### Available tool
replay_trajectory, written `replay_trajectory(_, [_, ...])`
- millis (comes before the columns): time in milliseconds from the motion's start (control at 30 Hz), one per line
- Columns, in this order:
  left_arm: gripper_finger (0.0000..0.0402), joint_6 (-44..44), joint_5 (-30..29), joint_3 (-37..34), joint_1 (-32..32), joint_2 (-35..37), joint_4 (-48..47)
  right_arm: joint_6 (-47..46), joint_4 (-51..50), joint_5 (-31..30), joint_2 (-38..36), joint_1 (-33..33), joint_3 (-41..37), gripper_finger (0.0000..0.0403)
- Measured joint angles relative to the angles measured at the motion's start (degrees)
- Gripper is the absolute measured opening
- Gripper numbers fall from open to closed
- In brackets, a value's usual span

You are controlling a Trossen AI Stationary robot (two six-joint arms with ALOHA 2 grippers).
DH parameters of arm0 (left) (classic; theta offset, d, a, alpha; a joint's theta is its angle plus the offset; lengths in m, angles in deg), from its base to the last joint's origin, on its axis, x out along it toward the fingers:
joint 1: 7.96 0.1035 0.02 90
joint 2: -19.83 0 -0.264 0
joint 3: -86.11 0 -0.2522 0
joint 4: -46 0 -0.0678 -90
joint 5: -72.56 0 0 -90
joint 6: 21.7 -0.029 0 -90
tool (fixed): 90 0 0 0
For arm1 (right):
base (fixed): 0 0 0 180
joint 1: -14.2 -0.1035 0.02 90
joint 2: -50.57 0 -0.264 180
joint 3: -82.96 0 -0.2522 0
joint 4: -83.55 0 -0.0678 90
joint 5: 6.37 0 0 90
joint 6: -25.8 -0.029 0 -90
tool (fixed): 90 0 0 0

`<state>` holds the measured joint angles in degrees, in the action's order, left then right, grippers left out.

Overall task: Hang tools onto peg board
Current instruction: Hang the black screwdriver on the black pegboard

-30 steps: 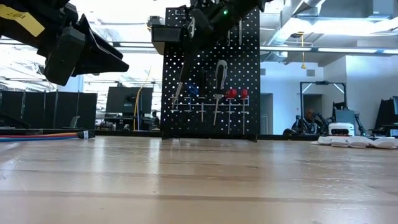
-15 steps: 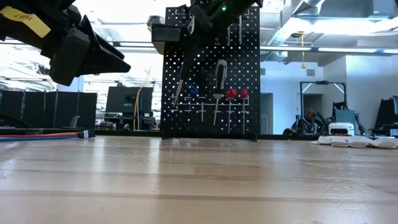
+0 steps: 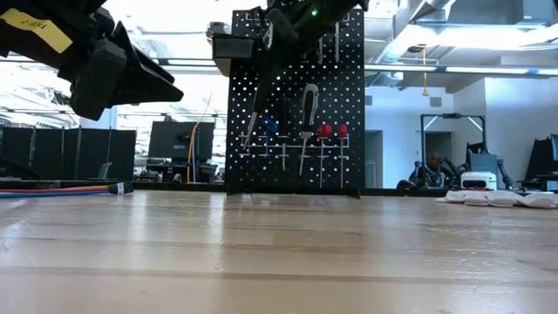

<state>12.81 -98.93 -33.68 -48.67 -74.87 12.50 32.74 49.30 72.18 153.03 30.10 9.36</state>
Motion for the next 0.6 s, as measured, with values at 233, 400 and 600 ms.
replay_trajectory(233, [0.02,0.0,0.0,0.0,0.0,0.0,-0.01,0.63,-0.04,1.42,0.0,0.44,0.0,0.0122])
replay_trajectory(400, [0.02,0.0,0.0,0.0,0.0,0.0,0.01,0.63,0.18,2.15,0.0,0.77,-0.02,0.0122])
replay_trajectory(600, [0.02,0.02,0.0,0.0,0.0,0.0,0.01,0.61,0.63,2.47,0.0,1.14,-0.02,0.0126])
